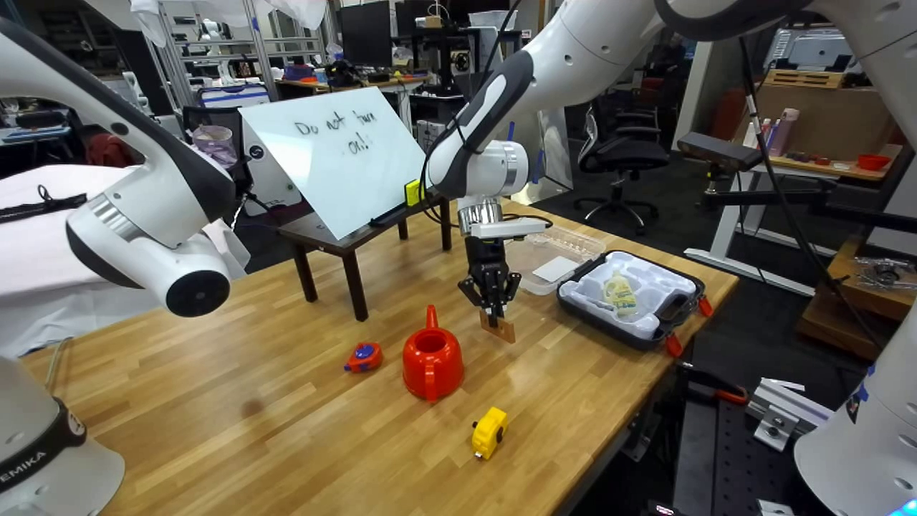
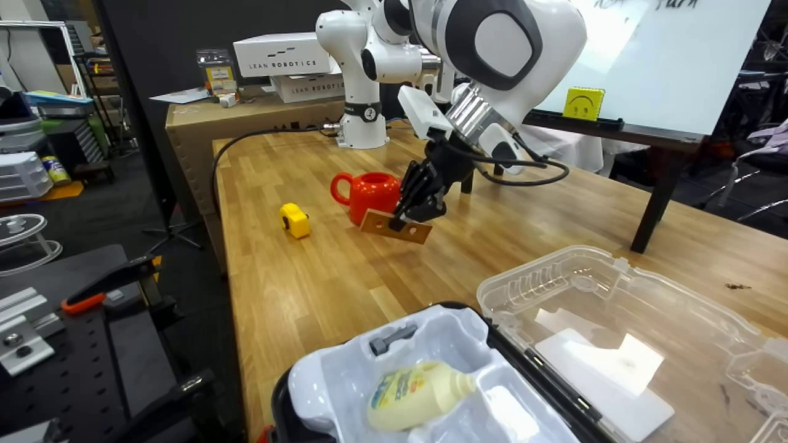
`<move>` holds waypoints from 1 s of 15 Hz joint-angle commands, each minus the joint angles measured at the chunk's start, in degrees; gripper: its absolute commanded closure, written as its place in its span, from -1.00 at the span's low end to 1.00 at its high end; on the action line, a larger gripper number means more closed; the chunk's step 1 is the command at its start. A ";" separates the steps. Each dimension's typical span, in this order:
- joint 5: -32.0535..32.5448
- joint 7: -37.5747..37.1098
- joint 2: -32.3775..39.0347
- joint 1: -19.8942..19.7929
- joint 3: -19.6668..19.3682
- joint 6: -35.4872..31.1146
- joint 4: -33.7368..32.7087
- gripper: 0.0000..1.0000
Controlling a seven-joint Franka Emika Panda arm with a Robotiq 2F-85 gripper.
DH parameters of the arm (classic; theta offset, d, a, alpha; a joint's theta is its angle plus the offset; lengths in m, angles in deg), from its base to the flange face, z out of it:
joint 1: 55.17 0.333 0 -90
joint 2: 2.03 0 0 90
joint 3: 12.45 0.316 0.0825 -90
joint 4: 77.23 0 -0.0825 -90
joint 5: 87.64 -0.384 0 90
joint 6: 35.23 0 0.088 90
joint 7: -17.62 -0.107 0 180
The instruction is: Get the brown object from the tool box and put it on the table
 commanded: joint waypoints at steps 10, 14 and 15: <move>0.45 -0.27 0.08 -0.59 0.62 0.03 -0.20 0.76; 0.69 -0.53 -0.07 -0.39 0.43 -0.37 -0.02 0.12; 0.70 -0.84 -0.12 -0.41 0.34 -0.09 -0.06 0.00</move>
